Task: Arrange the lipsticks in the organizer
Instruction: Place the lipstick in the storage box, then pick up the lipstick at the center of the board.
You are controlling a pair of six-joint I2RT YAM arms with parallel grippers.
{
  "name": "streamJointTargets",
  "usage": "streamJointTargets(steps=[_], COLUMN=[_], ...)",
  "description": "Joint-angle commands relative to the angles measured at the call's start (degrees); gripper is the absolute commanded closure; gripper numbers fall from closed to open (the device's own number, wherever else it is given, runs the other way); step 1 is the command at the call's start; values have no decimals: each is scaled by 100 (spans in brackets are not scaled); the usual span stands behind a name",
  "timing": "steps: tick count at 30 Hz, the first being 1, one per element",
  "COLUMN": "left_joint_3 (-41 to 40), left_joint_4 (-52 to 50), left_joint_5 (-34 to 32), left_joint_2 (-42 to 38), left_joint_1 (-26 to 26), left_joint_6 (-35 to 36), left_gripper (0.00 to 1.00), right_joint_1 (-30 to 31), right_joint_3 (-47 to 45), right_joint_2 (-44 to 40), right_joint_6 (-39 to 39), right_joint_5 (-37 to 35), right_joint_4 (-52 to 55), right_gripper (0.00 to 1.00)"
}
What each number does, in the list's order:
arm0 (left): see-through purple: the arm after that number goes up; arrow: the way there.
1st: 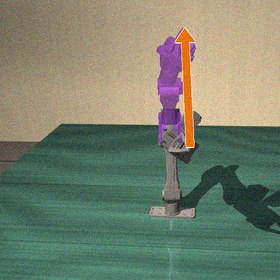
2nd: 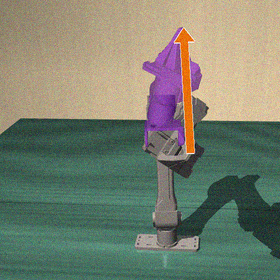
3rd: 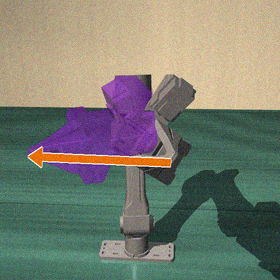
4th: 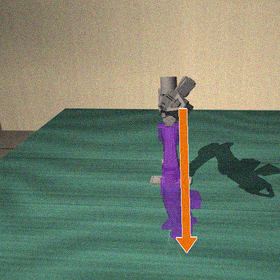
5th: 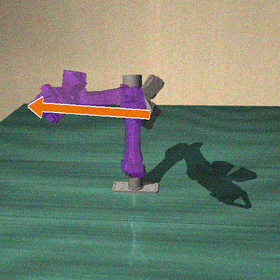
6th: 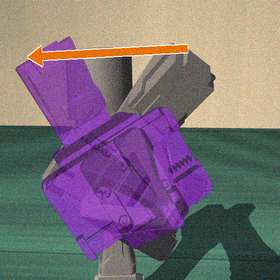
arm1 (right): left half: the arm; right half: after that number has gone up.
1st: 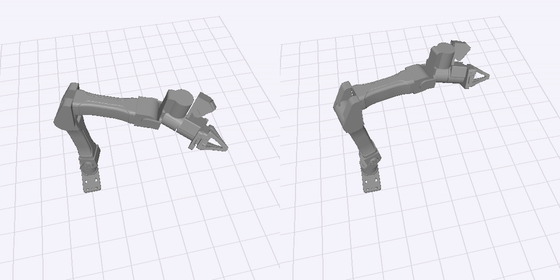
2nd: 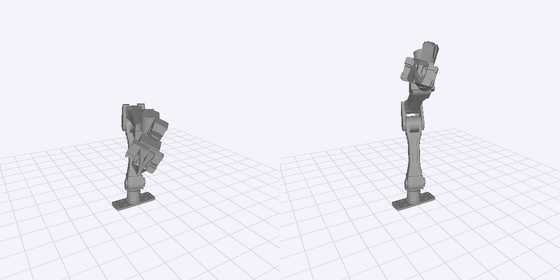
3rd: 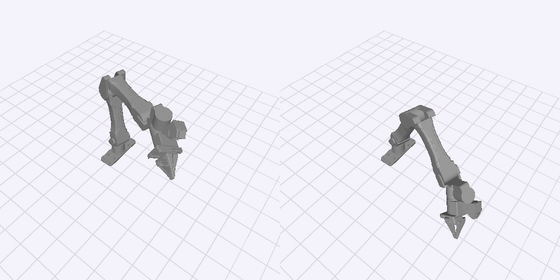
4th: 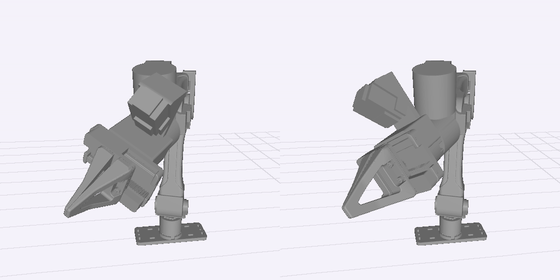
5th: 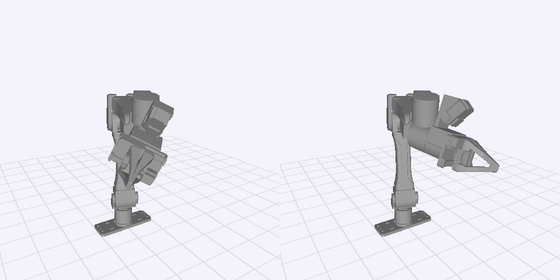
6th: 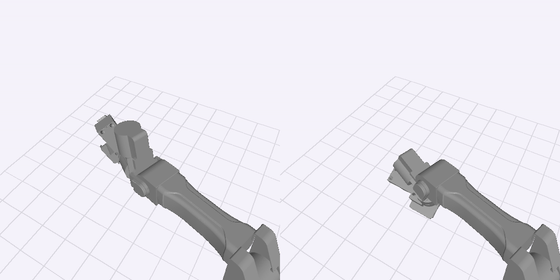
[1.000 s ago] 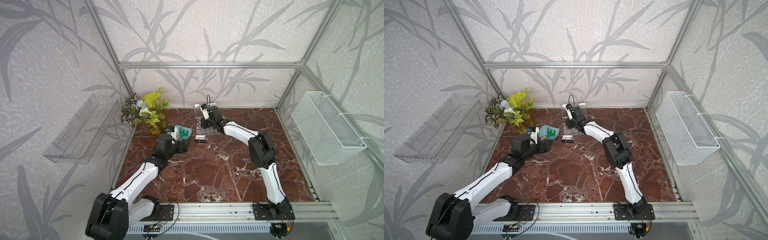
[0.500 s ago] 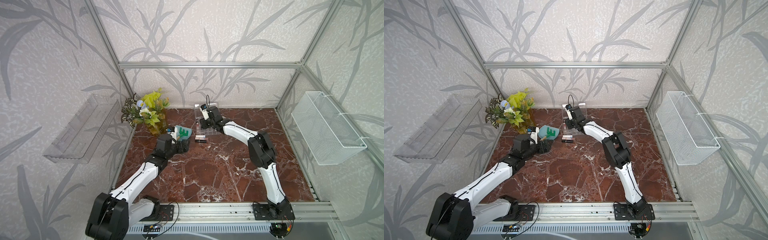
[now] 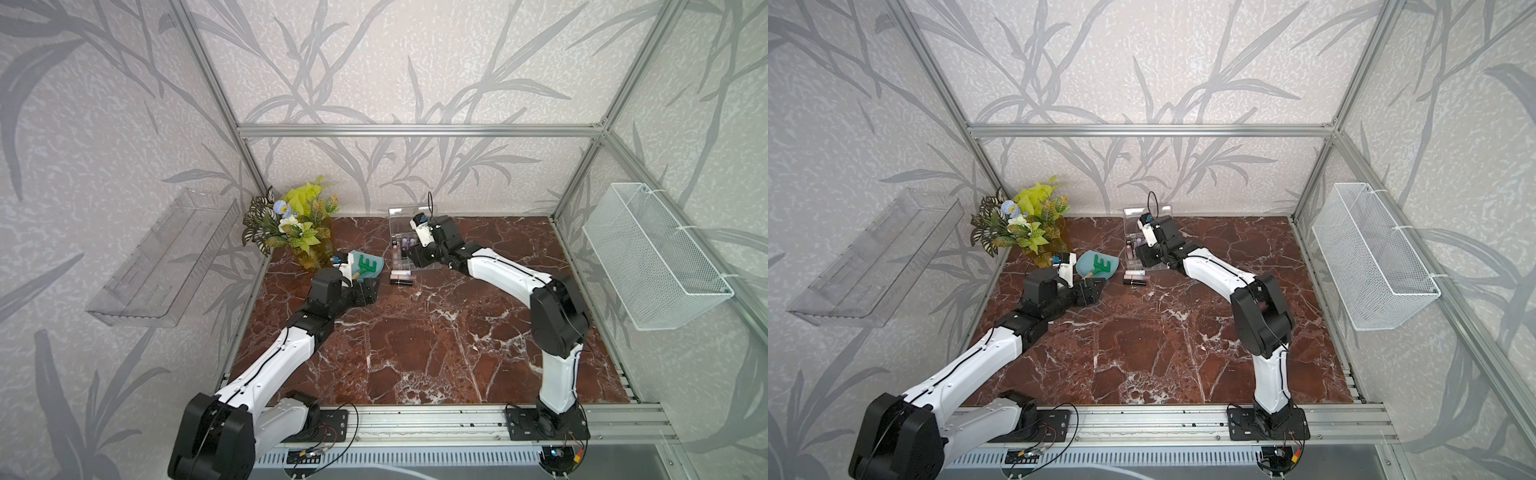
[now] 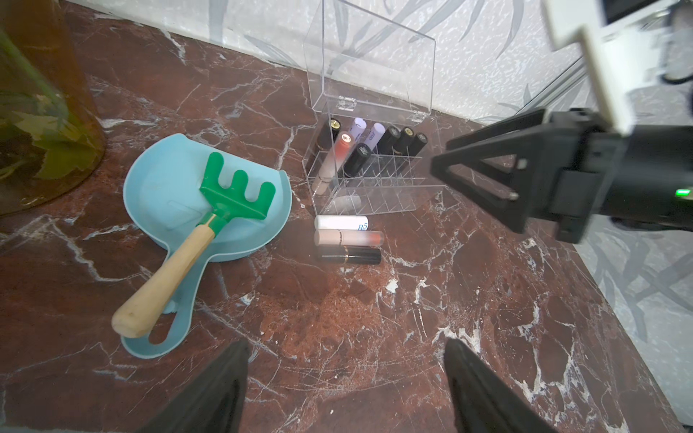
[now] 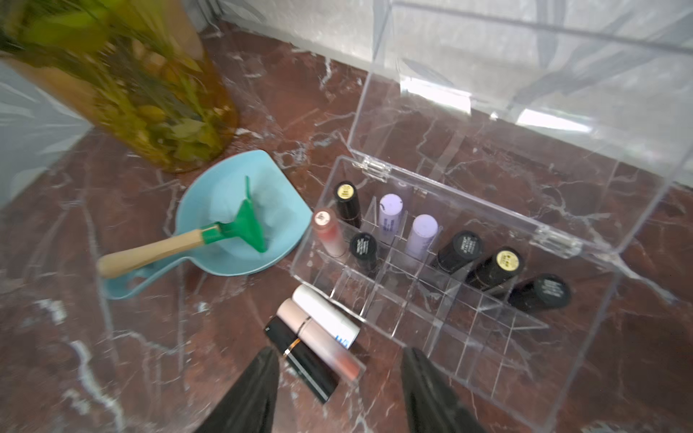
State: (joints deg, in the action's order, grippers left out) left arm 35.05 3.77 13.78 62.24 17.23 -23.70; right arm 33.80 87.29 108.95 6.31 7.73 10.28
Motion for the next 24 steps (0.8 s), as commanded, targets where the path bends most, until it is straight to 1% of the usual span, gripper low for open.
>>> streamJointTargets(steps=[1, 5, 8, 13, 24], left_joint_3=[-30, -18, -14, -15, -16], left_joint_4=[168, 142, 133, 106, 172], left_joint_5=[155, 202, 252, 279, 329], left_joint_2=[-122, -191, -232, -256, -203], left_joint_1=[-18, -18, -18, -18, -5], left_joint_6=[-92, -140, -190, -229, -310], left_gripper=[17, 17, 17, 17, 17], right_joint_1=[37, 85, 118, 231, 447], right_joint_3=[-429, -486, -237, 511, 1013], right_joint_2=[-563, -437, -24, 692, 1274], right_joint_6=[165, 177, 187, 67, 12], right_joint_5=[594, 1130, 1422, 1418, 1268], right_joint_4=[370, 773, 1058, 1854, 2209], right_gripper=[41, 38, 38, 39, 39])
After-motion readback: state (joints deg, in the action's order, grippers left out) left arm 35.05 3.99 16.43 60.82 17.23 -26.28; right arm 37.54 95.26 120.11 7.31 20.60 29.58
